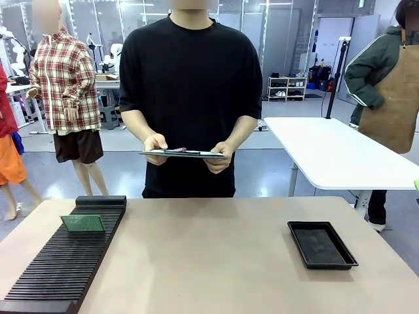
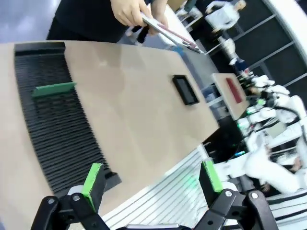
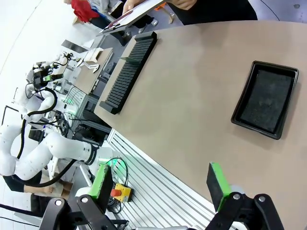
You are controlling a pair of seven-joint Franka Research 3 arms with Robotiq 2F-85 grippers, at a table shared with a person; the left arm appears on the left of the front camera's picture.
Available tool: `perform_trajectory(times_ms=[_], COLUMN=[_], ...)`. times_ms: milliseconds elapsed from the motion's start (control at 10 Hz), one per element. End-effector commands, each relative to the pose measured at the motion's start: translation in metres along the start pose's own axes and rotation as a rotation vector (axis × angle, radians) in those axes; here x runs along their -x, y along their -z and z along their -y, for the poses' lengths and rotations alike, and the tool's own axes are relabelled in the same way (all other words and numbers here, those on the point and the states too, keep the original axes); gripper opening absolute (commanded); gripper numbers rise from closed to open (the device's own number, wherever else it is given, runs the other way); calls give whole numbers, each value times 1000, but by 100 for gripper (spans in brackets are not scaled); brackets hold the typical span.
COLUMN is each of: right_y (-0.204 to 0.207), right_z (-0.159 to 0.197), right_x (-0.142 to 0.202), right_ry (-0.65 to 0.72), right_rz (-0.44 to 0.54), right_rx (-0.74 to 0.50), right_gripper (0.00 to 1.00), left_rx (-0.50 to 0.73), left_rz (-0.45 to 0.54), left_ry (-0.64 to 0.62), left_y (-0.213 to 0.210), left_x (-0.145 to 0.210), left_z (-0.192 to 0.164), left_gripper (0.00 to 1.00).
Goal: Inspect the PCB.
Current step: Pick up the Blank PCB and present it to the human.
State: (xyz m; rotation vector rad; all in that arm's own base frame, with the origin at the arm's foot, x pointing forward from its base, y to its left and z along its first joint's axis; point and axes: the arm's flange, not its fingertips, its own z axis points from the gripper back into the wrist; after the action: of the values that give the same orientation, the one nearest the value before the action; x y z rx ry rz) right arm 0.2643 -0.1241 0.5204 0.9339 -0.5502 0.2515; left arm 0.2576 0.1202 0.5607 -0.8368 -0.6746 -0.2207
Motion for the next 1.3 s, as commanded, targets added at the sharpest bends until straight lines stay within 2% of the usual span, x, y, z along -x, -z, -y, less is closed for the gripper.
perform_trajectory(times_ms=[0, 100, 200, 300, 400, 500, 600, 800, 1100, 1200], right_y=[0, 0, 0, 0, 0, 0, 0, 0, 0, 0], right_z=[1, 1, 1, 1, 1, 1, 1, 1, 1, 1], right_x=[-1, -1, -1, -1, -1, -1, -1, -1, -1, -1], right_ry=[-21, -21, -21, -21, -21, -21, -21, -21, -21, -21], right_rz=[6, 6, 6, 6, 6, 6, 6, 6, 6, 6], right_rx=[-11, -11, -11, -11, -11, -11, -11, -11, -11, -11], right_gripper=[100, 100, 100, 100, 100, 100, 100, 100, 100, 100], left_rx=[-317, -405, -538, -645, -746, -788, -682, -589, -491, -546], left_rz=[-97, -158, -296, -470, -599, -699, -768, -924, -904, -969], left_ry=[251, 350, 479, 669, 826, 968, 1097, 1226, 1214, 1198], left_y=[-1, 12, 41, 79, 120, 143, 161, 193, 200, 212], left_x=[-30, -49, -68, -81, -98, -110, -112, -93, -81, -84], left_z=[50, 65, 81, 91, 92, 86, 79, 55, 42, 43], left_gripper=[100, 100, 100, 100, 100, 100, 100, 100, 100, 100])
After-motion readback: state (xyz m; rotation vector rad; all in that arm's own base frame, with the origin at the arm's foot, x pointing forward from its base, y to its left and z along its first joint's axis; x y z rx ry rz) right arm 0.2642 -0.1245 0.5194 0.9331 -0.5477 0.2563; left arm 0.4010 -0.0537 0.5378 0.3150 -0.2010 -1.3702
